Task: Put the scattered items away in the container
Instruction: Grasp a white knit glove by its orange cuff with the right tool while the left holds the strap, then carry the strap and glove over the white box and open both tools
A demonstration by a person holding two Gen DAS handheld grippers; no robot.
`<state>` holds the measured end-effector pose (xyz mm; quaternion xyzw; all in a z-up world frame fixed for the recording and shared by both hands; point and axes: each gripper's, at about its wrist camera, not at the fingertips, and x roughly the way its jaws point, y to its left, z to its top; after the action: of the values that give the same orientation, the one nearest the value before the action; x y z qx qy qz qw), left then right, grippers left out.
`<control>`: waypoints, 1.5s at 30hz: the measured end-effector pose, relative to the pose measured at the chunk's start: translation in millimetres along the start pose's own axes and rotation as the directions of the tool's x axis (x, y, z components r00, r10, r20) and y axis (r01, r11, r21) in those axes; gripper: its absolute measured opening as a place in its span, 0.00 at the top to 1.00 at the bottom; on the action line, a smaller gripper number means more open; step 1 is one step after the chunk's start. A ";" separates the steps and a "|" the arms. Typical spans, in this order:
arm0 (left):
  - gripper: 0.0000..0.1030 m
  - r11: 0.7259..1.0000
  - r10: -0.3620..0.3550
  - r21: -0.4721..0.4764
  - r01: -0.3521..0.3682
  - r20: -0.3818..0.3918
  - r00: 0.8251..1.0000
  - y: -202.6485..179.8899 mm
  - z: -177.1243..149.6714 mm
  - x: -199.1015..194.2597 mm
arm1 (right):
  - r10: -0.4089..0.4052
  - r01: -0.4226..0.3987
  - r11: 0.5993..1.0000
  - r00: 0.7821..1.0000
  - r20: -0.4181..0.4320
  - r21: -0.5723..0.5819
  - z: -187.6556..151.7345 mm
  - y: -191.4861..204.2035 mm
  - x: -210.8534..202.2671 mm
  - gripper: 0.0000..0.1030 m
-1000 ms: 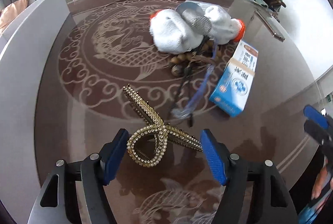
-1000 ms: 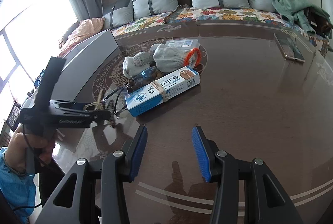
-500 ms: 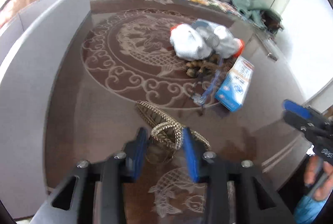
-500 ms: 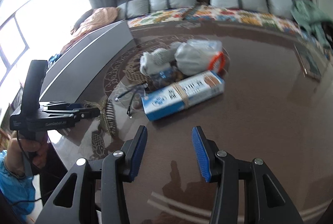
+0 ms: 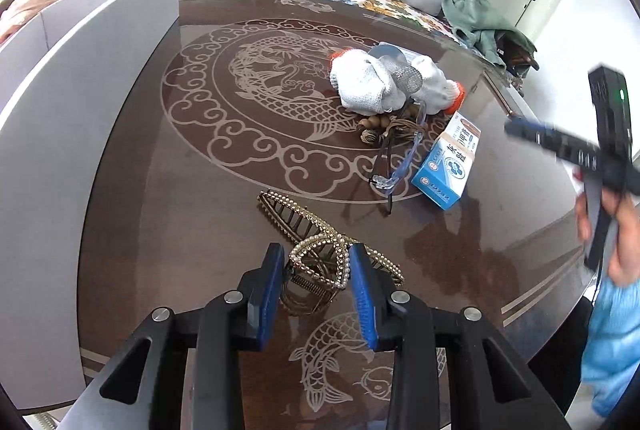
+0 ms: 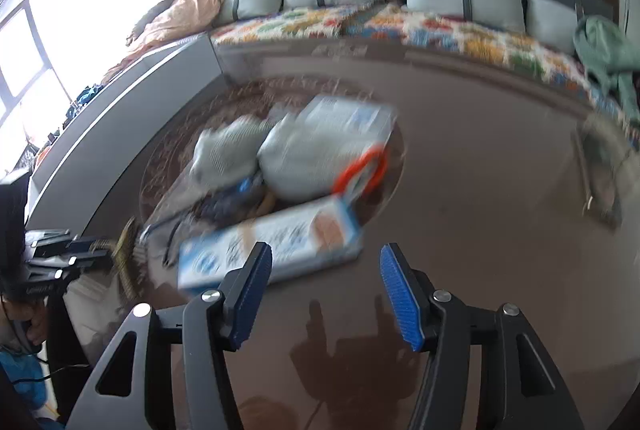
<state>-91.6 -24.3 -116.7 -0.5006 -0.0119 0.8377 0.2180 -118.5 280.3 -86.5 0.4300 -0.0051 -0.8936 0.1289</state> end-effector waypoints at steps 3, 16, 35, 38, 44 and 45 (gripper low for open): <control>0.68 1.000 0.002 0.000 -0.002 0.002 1.000 -0.8 -0.8 -1.9 | 0.019 -0.019 0.997 1.000 -0.003 -0.078 25.4 -1.0 14.1 0.43; 0.68 1.000 0.003 -0.007 -0.003 0.008 1.000 1.3 -3.3 -4.6 | 0.191 -0.182 0.976 0.979 -0.066 0.117 44.0 -43.5 85.4 0.86; 0.68 0.999 0.005 0.036 -0.009 0.092 0.996 -21.9 -19.9 -45.2 | 0.100 -0.092 0.995 0.958 0.267 -0.042 -15.4 57.0 -91.4 0.89; 0.68 0.999 0.008 0.047 -0.012 0.085 0.996 -32.1 -25.5 -50.4 | 0.135 -0.144 0.989 0.961 0.243 0.017 -37.7 66.4 -87.4 0.89; 0.68 0.997 0.043 0.062 -0.050 0.097 0.994 -57.1 -34.4 -62.4 | 0.107 -0.119 0.992 0.974 0.199 0.050 -62.7 82.9 -82.6 0.89; 0.68 0.997 0.049 0.061 -0.055 0.103 0.993 -60.5 -35.2 -64.8 | 0.097 -0.109 0.993 0.975 0.198 0.051 -65.9 85.8 -85.0 0.89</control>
<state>-14.4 -1.0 -65.8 -0.4501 0.0170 0.8675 0.2112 2.4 224.0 -52.6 0.3432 -0.0673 -0.9230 0.1604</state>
